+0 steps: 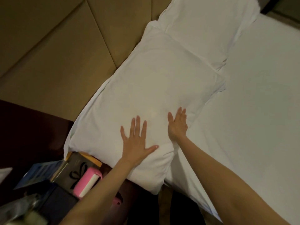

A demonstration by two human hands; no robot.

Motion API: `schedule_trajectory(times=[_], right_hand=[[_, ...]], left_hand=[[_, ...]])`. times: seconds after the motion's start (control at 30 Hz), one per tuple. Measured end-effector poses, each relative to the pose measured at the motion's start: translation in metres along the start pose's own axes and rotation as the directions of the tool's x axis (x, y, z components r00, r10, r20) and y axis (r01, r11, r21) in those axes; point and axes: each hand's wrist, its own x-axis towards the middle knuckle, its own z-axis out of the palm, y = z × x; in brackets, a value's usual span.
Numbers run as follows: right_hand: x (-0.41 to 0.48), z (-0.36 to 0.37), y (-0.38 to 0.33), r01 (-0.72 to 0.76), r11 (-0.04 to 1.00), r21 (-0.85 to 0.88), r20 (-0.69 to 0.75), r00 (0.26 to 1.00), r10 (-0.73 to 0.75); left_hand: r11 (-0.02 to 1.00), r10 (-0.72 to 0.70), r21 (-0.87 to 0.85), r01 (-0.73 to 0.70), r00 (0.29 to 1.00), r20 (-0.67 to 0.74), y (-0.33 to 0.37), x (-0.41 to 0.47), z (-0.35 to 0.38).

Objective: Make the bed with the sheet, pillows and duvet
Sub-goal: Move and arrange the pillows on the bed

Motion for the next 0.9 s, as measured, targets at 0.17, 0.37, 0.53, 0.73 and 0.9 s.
schedule_trajectory(times=[0.17, 0.37, 0.53, 0.73, 0.9], right_hand=[[-0.018, 0.013, 0.042, -0.183, 0.980, 0.083, 0.208, 0.965, 0.163], [-0.058, 0.020, 0.062, -0.289, 0.898, 0.331, 0.195, 0.952, 0.234], [-0.065, 0.042, 0.023, -0.026, 0.985, 0.168, -0.064, 0.997, 0.038], [-0.077, 0.057, 0.032, -0.050, 0.997, 0.053, 0.206, 0.978, 0.038], [-0.098, 0.052, 0.035, -0.230, 0.913, 0.337, 0.404, 0.911, 0.081]], left_hand=[[0.989, 0.136, 0.055, -0.140, 0.988, 0.070, -0.019, -0.034, 0.020], [0.971, 0.217, 0.076, -0.227, 0.969, 0.117, -0.046, -0.065, 0.027], [0.985, 0.172, -0.044, -0.169, 0.983, 0.062, -0.045, -0.069, 0.016], [0.990, 0.094, -0.108, -0.094, 0.996, -0.004, -0.040, -0.077, 0.021], [0.985, -0.021, -0.169, 0.022, 1.000, 0.007, -0.023, -0.073, 0.016]])
